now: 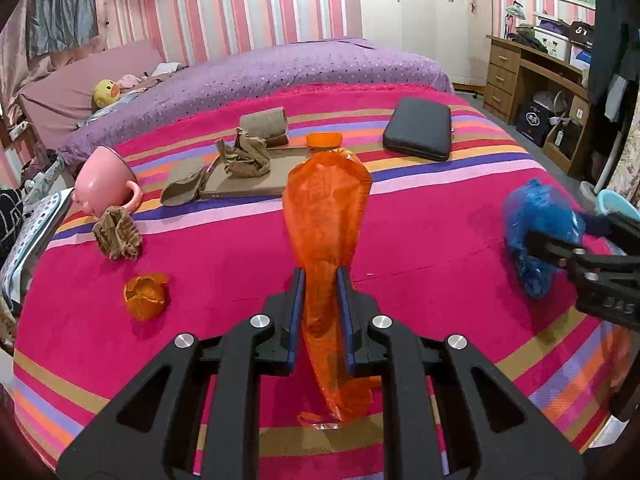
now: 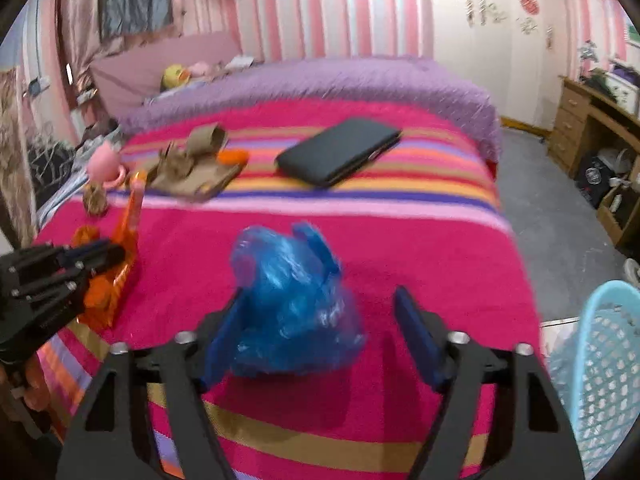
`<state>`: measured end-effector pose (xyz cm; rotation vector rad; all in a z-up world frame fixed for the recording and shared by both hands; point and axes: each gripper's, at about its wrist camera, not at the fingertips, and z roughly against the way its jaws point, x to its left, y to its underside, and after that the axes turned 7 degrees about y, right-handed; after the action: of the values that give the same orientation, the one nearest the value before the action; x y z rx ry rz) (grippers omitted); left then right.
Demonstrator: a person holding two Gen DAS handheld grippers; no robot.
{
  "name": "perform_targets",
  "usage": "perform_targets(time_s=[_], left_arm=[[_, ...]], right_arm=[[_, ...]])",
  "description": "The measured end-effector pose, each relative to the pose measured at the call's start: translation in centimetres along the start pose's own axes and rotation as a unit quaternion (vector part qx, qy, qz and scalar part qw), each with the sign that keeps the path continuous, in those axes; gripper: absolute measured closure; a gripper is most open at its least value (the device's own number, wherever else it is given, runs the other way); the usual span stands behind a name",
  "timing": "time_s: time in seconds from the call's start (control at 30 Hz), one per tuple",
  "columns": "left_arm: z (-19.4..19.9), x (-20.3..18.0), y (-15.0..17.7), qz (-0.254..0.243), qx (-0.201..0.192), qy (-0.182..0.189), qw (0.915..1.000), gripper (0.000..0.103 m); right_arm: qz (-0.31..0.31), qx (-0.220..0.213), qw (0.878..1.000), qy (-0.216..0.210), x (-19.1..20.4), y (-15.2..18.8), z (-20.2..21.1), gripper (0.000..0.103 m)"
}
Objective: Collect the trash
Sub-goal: 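Carry the mesh bag and blue bag to the blue basket and release both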
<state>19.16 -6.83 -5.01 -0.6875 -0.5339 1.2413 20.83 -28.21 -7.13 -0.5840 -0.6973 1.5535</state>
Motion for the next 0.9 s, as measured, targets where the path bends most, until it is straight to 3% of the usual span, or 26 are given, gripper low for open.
perform_targets(time_s=[0.1,0.3,0.43,0.5,0.53,0.57,0.6,0.67,0.83,0.9], left_arm=[[0.1,-0.2,-0.1,0.005,-0.002,0.003,1.0,0.088],[0.8,-2.2,-1.5,-0.002,-0.022,0.009,0.9997,0.088],[1.1,-3.8,-2.1,-0.023,-0.032,-0.005,0.9992,0.088],[0.6,-3.2,-1.8,-0.013,-0.018,0.001,0.9997,0.078],[0.1,-2.9,-1.7,-0.01,-0.006,0.0,0.9999,0.054],[-0.2,-2.6,-1.5,-0.009,-0.001,-0.006,0.9999,0.037],[-0.4,-2.3,-1.3,-0.01,0.0,-0.017,0.9998,0.034],[-1.2,-1.8,-0.9,-0.014,0.014,-0.025,0.9995,0.016],[-3.5,-0.5,-0.3,0.016,0.064,-0.022,0.9976,0.013],[-3.5,-0.3,-0.6,0.026,0.064,-0.004,0.9976,0.022]], right_arm=[[0.016,-0.02,1.0,-0.005,0.3,-0.3,0.9,0.071],[0.001,-0.067,0.997,0.028,-3.6,-0.9,4.6,0.072],[-0.018,-0.081,0.994,0.076,-8.1,-0.6,6.7,0.072],[-0.035,-0.085,0.992,0.087,-10.3,-0.3,7.6,0.072],[-0.044,-0.086,0.991,0.093,-11.5,-0.1,8.0,0.072],[-0.049,-0.086,0.99,0.098,-12.3,0.1,8.3,0.072],[-0.053,-0.086,0.989,0.105,-13.1,0.2,8.5,0.072],[-0.058,-0.086,0.988,0.114,-14.5,0.5,8.9,0.072],[-0.067,-0.088,0.986,0.124,-16.9,1.5,9.9,0.072],[-0.066,-0.087,0.986,0.129,-17.3,1.8,10.0,0.072]])
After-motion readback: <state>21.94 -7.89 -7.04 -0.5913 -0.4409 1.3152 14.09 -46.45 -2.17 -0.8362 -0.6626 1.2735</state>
